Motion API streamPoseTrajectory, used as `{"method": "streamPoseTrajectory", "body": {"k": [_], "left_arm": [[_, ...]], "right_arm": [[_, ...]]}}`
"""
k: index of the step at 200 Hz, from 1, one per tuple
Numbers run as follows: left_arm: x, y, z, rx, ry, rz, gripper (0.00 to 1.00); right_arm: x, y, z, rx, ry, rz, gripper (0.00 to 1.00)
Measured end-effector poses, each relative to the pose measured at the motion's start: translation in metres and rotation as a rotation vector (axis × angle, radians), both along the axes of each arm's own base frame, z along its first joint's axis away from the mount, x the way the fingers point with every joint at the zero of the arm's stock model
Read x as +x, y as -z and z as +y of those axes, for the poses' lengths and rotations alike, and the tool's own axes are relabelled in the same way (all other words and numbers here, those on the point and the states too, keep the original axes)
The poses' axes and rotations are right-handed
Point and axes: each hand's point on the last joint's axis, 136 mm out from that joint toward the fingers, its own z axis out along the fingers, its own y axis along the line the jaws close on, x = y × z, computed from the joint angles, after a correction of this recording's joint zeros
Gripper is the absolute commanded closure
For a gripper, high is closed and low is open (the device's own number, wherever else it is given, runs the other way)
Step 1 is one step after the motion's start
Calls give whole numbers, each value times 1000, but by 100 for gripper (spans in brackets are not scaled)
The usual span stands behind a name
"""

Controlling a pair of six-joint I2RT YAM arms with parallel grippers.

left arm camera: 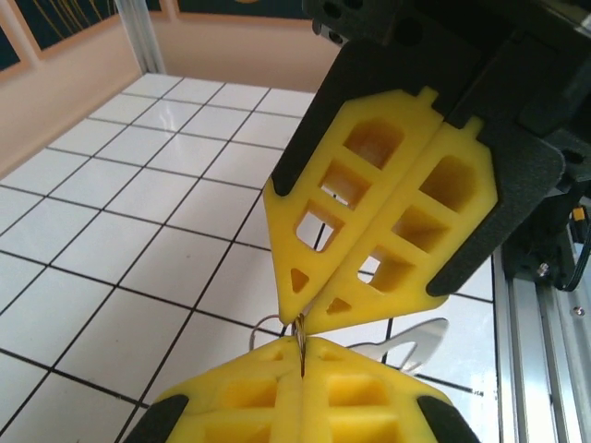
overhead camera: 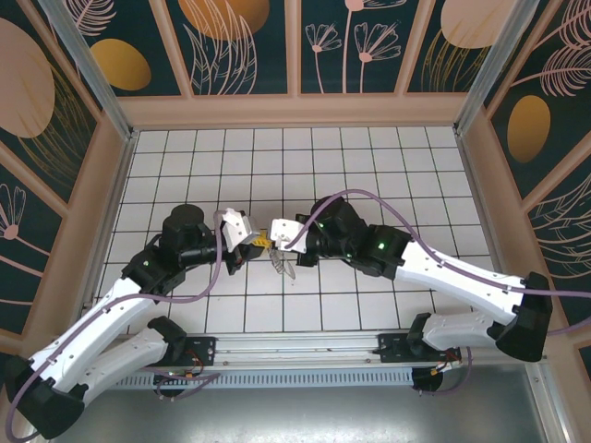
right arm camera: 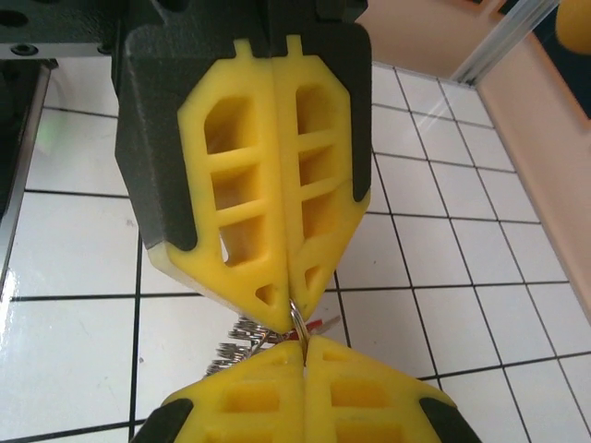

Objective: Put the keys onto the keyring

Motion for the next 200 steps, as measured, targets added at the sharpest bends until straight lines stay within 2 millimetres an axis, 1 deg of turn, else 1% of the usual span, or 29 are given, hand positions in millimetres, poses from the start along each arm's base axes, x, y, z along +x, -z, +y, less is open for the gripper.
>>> {"method": "streamPoseTrajectory", "body": {"k": [12, 28, 53, 72, 101, 124, 175, 200], "left_arm": [[-3, -5, -1, -25, 7, 0, 100], [-5, -11, -2, -53, 18, 5, 100], [-8, -18, -5, -86, 37, 14, 100], [-9, -21, -6, -104, 48, 18, 100], [-11, -27, -8, -133, 63, 26, 100], [-13, -27, -10, -153, 73, 38, 100], [-13, -27, -11, -183, 74, 53, 100], [-14, -25, -11, -196, 70, 64, 100]], "right_arm": [[-2, -5, -1, 22, -5, -4, 88], [-5, -8, -3, 45, -9, -1, 85], [-8, -4, -7, 47, -11, 3, 82], [-9, -1, -8, 47, -13, 7, 81], [-9, -1, -8, 56, -13, 3, 89], [-9, -2, -9, 63, -10, -4, 100], [-8, -1, -10, 78, 7, -26, 100], [-11, 2, -8, 77, 12, -41, 100]]}}
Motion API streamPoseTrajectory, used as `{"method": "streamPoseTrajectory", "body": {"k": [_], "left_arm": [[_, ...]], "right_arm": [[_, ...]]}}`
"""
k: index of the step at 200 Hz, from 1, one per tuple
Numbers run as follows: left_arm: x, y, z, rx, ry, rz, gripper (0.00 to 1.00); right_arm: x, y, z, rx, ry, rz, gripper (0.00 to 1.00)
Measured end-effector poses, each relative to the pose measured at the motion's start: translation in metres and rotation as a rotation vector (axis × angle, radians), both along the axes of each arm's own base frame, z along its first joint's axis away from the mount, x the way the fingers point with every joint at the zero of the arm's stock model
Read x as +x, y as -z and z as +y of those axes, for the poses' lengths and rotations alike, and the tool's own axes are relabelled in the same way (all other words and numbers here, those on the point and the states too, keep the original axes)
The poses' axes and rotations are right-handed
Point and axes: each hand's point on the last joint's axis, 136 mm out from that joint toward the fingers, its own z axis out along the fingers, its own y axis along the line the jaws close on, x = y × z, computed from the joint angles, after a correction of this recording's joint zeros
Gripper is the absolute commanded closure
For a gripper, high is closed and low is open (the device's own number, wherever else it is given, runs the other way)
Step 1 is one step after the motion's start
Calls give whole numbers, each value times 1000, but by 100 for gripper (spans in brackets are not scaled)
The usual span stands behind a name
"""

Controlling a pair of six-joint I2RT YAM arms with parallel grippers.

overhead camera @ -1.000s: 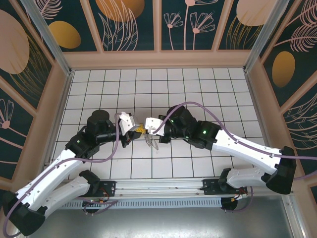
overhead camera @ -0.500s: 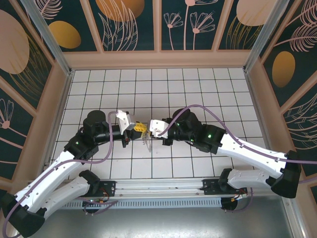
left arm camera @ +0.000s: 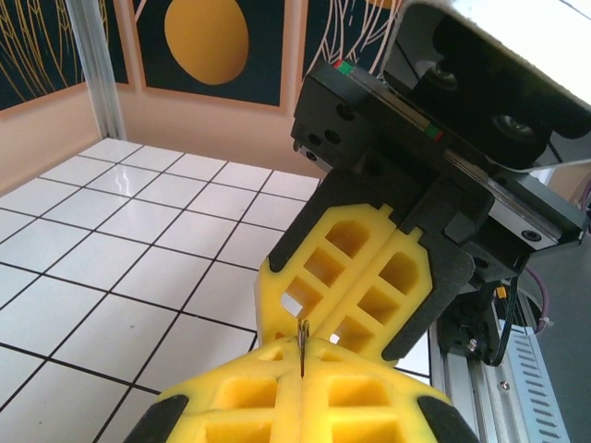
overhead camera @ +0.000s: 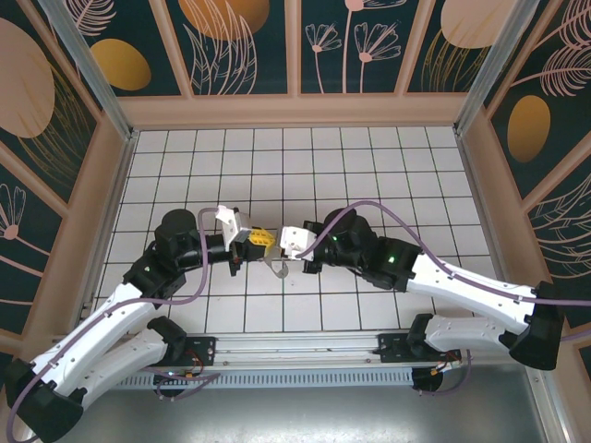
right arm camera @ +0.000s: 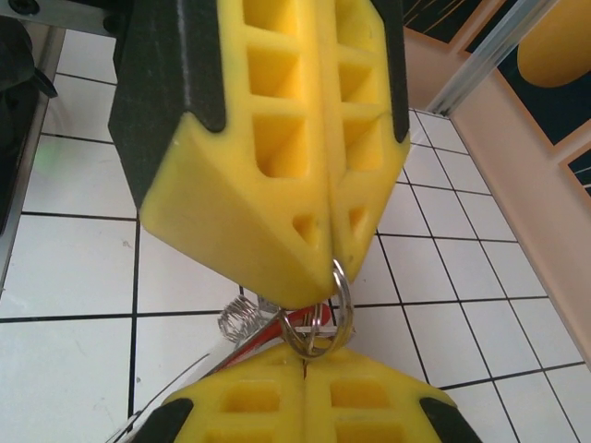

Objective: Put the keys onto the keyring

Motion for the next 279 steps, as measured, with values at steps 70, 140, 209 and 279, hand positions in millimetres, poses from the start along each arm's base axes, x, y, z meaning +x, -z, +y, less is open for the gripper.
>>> {"method": "streamPoseTrajectory", "body": {"k": [70, 140, 209, 279], "left_arm": [[-2, -8, 2, -28, -7, -18, 100], [-1, -12, 2, -38, -8, -34, 100], [-11, -20, 0, -63, 49, -54, 100], [-15, -25, 1, -78, 66, -72, 100]], "right_arm": [[-3, -5, 5, 20, 13, -38, 87], [-14, -40, -24, 195, 25, -23, 74], [-9, -72, -37, 358, -31, 71, 77], [-20, -51, -18, 318, -140, 174, 76]]}}
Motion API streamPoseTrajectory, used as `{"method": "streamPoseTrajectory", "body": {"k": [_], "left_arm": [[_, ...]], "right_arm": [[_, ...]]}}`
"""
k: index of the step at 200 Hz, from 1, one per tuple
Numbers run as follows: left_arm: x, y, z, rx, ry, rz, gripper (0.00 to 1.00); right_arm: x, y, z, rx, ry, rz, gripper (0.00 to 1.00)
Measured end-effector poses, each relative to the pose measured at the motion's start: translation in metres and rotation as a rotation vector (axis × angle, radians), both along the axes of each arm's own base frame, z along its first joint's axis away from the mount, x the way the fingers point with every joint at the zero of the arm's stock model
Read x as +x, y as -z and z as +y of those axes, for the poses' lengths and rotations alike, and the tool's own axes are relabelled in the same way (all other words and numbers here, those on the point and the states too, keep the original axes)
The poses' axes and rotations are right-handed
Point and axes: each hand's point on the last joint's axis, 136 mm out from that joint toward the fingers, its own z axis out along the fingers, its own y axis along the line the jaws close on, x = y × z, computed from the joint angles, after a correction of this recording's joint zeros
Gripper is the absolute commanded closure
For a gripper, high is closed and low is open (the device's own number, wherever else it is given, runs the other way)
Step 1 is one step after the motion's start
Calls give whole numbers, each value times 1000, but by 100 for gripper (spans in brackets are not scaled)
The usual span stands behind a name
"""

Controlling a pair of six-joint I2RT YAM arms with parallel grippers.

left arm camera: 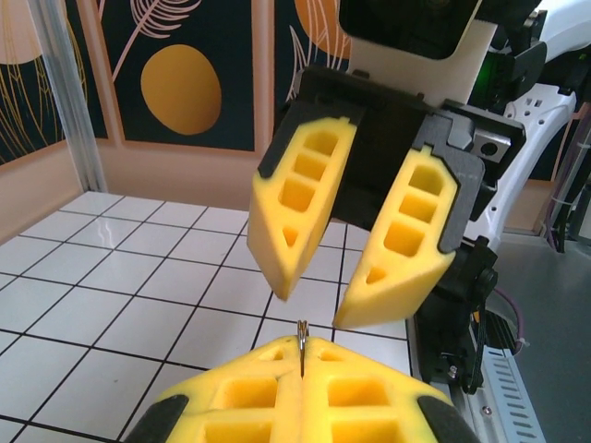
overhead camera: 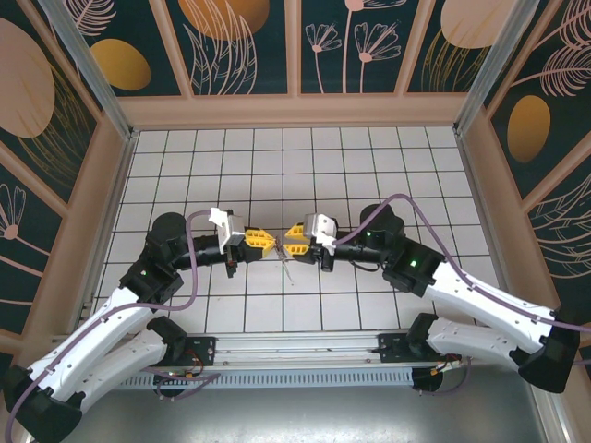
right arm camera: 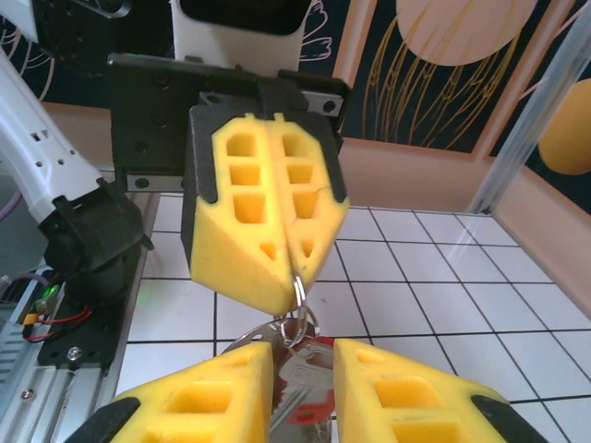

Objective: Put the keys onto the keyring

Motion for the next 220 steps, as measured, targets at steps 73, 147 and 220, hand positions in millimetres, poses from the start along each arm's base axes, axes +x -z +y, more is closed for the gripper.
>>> {"method": "streamPoseTrajectory", "body": {"k": [73, 147, 220], "left_arm": [[0, 2, -1, 3, 8, 6, 100], [-1, 3, -3, 6, 26, 13, 100], [3, 5, -1, 32, -1, 14, 96]], "right_arm": [[-2, 14, 9, -31, -42, 44, 81], [0, 11, 11, -13, -52, 42, 92], [6, 13, 13, -35, -32, 57, 100]]}}
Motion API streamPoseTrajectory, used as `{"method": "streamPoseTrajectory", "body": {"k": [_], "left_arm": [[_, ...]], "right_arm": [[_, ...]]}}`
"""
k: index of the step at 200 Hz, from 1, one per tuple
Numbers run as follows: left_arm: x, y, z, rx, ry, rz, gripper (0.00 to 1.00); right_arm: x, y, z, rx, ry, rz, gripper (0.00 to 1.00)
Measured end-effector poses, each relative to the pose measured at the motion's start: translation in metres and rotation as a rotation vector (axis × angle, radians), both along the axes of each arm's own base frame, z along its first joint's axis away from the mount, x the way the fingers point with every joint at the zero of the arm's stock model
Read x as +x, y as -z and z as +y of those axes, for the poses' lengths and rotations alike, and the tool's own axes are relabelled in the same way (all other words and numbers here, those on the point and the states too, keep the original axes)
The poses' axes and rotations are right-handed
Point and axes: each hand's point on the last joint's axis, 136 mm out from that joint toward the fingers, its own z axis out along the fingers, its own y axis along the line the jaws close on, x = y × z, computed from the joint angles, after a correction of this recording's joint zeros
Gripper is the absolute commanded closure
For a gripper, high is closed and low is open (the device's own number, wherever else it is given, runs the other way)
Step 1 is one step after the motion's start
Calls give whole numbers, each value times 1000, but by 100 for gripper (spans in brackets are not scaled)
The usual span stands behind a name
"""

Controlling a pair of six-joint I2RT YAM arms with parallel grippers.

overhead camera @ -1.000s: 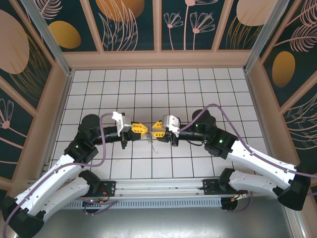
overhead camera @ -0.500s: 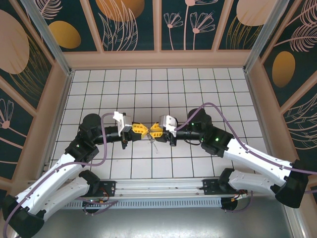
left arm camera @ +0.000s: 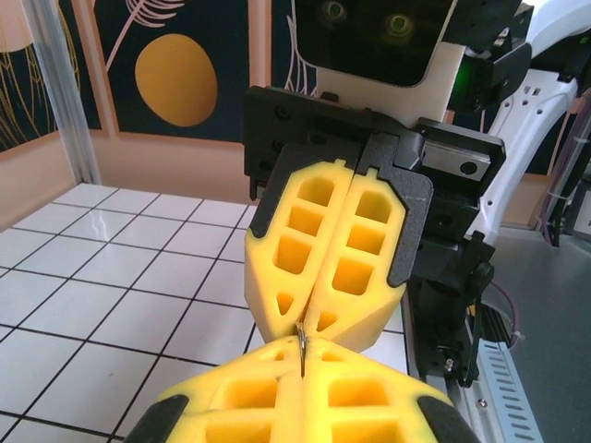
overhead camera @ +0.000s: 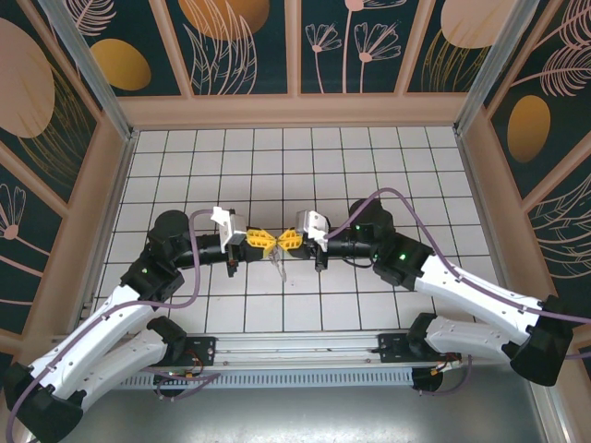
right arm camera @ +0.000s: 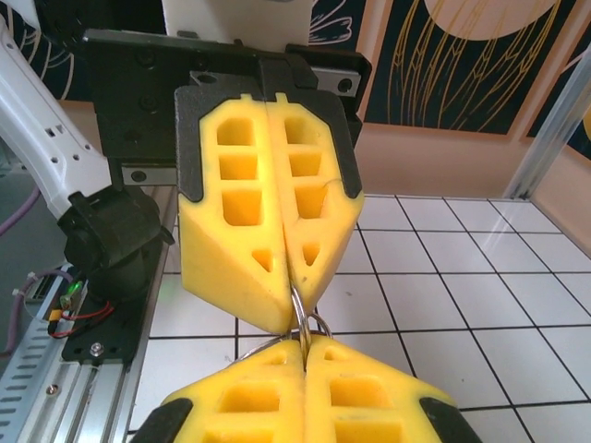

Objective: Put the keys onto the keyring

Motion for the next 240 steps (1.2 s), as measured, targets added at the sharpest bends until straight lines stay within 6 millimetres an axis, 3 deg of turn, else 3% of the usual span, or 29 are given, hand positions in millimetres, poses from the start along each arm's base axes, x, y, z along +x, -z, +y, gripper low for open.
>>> {"method": "streamPoseTrajectory", "body": {"k": [22, 59, 111, 157, 189, 240], "left_arm": [[9, -1, 1, 56, -43, -10, 78], [26, 2, 7, 157, -136, -15, 74], [32, 21, 10, 240, -163, 15, 76], [28, 30, 10, 264, -139, 47, 75], [28, 31, 9, 264, -131, 53, 82], [27, 36, 9, 275, -129, 55, 100]], "right_arm": [[7, -2, 2, -43, 34, -27, 100], [18, 6, 7, -147, 87, -65, 100], [24, 28, 9, -265, 106, -53, 100], [26, 22, 11, -277, 108, -48, 100], [24, 25, 14, -294, 89, -31, 100], [23, 32, 14, -331, 78, -7, 100]]}}
